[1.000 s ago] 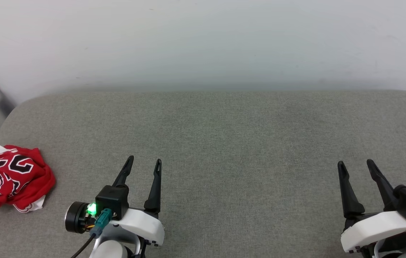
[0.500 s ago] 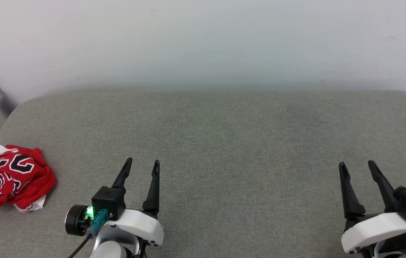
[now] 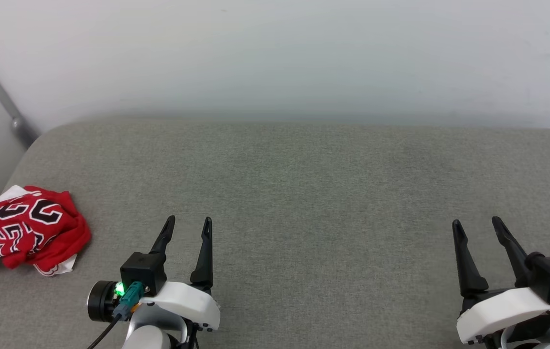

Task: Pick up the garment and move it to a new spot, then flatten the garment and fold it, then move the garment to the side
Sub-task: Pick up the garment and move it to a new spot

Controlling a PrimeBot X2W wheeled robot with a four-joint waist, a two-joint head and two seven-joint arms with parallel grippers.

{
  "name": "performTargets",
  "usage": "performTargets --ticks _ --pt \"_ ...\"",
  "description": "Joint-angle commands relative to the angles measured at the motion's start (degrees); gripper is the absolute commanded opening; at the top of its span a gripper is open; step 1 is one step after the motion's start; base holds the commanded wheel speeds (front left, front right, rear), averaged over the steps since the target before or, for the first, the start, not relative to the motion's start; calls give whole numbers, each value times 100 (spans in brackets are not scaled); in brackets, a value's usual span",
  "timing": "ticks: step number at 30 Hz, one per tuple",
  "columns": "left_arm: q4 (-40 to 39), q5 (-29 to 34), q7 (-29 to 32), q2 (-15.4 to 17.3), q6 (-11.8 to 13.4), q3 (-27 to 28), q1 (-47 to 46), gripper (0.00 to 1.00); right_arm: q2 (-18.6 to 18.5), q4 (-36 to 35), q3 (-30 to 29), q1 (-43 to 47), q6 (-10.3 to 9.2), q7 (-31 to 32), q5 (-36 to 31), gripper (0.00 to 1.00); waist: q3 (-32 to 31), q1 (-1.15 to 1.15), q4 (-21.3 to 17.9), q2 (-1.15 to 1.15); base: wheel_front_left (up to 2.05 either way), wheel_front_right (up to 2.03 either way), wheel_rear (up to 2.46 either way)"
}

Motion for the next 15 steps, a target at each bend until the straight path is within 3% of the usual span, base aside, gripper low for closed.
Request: performTargets --ticks 1,6,15 --pt "32 -57 -23 -2 31 36 -77 100 4 -59 65 -41 -2 23 -28 100 16 0 172 0 0 0 0" --pt "54 -115 -22 -9 117 116 -100 100 5 -106 203 -42 -2 57 -29 100 42 0 473 0 0 0 0" --pt "118 -192 -22 65 168 327 -175 100 5 -154 369 -114 -2 79 -95 100 112 0 1365 0 0 0 0"
